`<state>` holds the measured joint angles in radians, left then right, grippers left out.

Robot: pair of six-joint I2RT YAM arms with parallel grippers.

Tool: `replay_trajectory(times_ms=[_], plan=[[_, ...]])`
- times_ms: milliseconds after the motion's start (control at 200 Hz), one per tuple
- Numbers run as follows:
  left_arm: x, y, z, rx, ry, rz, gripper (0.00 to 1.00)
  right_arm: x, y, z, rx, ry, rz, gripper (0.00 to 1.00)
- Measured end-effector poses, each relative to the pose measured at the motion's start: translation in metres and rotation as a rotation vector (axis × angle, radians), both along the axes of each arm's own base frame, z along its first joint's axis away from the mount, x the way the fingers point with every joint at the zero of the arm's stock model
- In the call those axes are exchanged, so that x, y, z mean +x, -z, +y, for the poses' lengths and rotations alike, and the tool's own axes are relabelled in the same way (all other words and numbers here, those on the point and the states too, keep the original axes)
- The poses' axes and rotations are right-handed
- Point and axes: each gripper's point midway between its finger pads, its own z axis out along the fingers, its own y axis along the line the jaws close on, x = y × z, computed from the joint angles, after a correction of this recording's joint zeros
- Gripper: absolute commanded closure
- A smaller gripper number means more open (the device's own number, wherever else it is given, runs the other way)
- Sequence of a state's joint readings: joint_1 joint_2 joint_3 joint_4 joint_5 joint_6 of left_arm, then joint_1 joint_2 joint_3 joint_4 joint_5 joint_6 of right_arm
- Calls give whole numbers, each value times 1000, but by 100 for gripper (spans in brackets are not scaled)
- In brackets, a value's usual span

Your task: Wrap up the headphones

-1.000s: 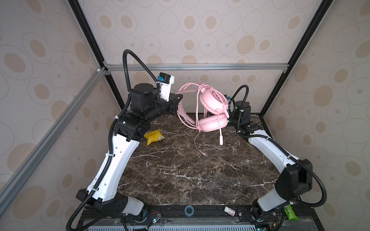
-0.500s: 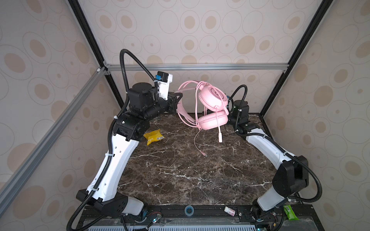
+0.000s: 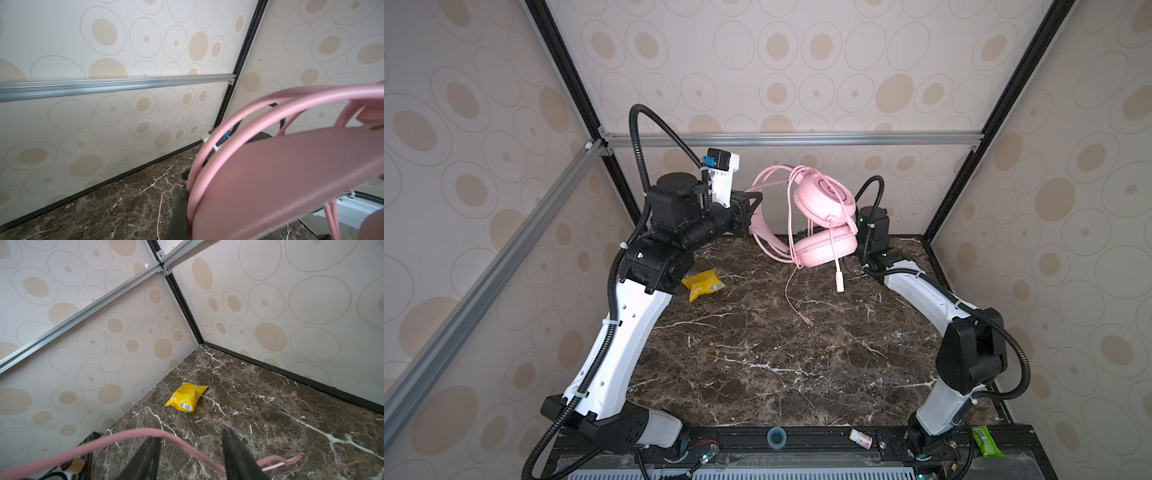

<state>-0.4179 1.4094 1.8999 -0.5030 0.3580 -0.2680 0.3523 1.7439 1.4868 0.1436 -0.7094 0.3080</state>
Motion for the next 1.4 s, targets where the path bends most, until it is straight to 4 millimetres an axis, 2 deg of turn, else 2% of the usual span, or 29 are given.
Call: replay_trajectory(times_ms=[405, 645, 775, 915, 1276, 1401], plan=[[2, -2, 3, -22, -11, -7, 100, -10, -1, 11, 8, -50, 0, 55], [5, -1, 5, -32, -13, -3, 100, -11, 0, 11, 5, -53, 4, 57], [5, -1, 5, -36, -11, -1, 100, -11, 0, 12, 5, -56, 3, 48], [6, -2, 5, -45, -7, -5, 100, -11, 2, 13, 4, -57, 7, 44], [6, -5, 6, -66, 0, -6, 100, -10, 26, 32, -16, -85, 51, 41], [6, -5, 7, -73, 1, -5, 100, -9, 25, 36, -18, -86, 50, 41]])
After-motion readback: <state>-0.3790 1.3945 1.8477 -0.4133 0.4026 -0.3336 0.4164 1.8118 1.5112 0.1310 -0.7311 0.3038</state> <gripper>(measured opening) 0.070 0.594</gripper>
